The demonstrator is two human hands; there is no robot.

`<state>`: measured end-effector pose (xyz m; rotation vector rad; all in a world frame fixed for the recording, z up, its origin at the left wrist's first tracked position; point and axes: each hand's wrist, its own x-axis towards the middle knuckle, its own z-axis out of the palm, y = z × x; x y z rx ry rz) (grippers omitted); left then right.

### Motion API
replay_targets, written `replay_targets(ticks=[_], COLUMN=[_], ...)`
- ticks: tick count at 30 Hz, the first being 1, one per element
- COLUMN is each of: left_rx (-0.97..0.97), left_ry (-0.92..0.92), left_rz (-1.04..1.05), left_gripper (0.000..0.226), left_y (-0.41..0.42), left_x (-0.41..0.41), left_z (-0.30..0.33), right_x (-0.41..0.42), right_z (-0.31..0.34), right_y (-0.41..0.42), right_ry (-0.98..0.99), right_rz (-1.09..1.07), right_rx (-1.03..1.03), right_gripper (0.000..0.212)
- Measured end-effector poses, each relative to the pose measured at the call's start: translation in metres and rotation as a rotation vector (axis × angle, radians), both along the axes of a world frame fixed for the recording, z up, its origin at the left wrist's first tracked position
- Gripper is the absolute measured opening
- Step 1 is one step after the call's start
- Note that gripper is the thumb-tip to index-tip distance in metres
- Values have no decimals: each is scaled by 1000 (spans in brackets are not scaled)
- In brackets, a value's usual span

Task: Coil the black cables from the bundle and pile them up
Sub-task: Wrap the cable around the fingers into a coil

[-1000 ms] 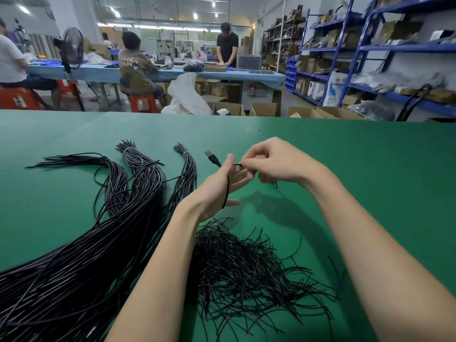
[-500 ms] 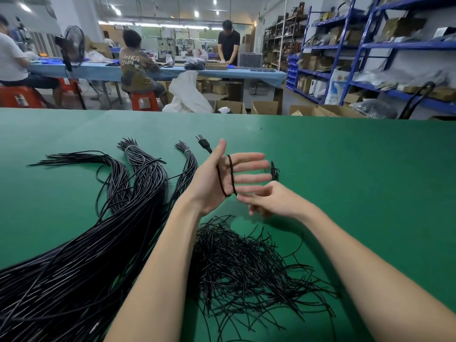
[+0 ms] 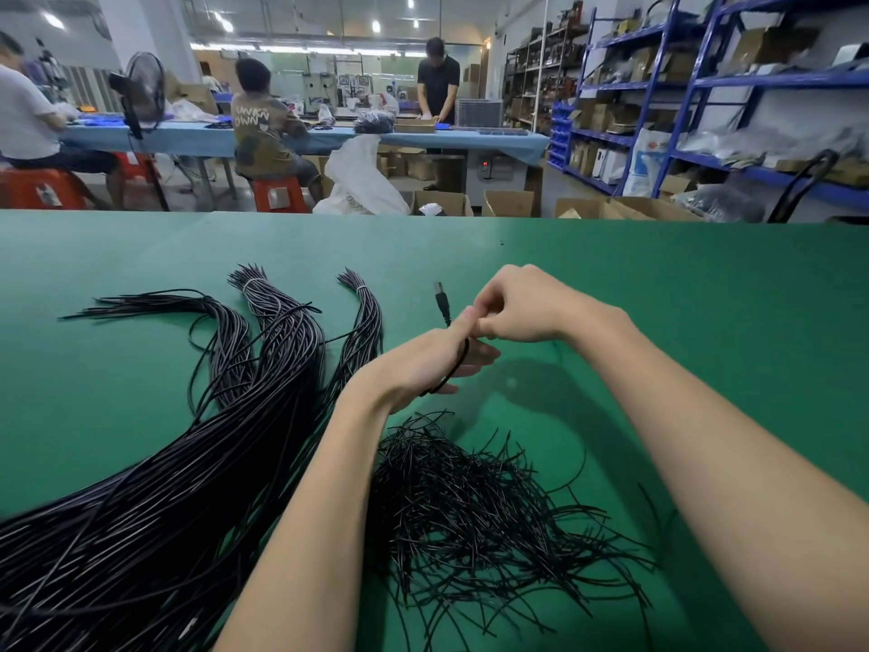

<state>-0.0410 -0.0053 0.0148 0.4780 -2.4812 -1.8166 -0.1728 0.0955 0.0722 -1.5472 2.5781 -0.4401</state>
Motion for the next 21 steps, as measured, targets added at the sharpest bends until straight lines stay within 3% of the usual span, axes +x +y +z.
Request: replay_targets(ticks=[5,8,10,13,17,19,21], left_rx=[144,401,539,676,681,630,540], left_ry=[174,299,365,458,460,398,281], left_rz=[223,322,322,286,163,64,-52], left_gripper=[56,56,57,63,65,65,66], left_y=[-6,-8,-7,-9,-9,-8,-4], left_x=[-2,-5,-4,1,7,11,12], left_z=[-7,-7,-4,-1,6,9,9], right_x=[24,42,48,41,21,13,2], right_z=[-13,-35,-52,-74,-83,-75,-60], right_y=[6,14,20,27,30,32,34], right_ry=[-145,-585,-869,-1057,-1067,-894,-638], right_rz=[-52,-106,-81,-40,-44,-66,-59], right_rx=[-311,-510,-485,-338,-93,38,138], right_gripper=[15,16,20,28,45,52,45])
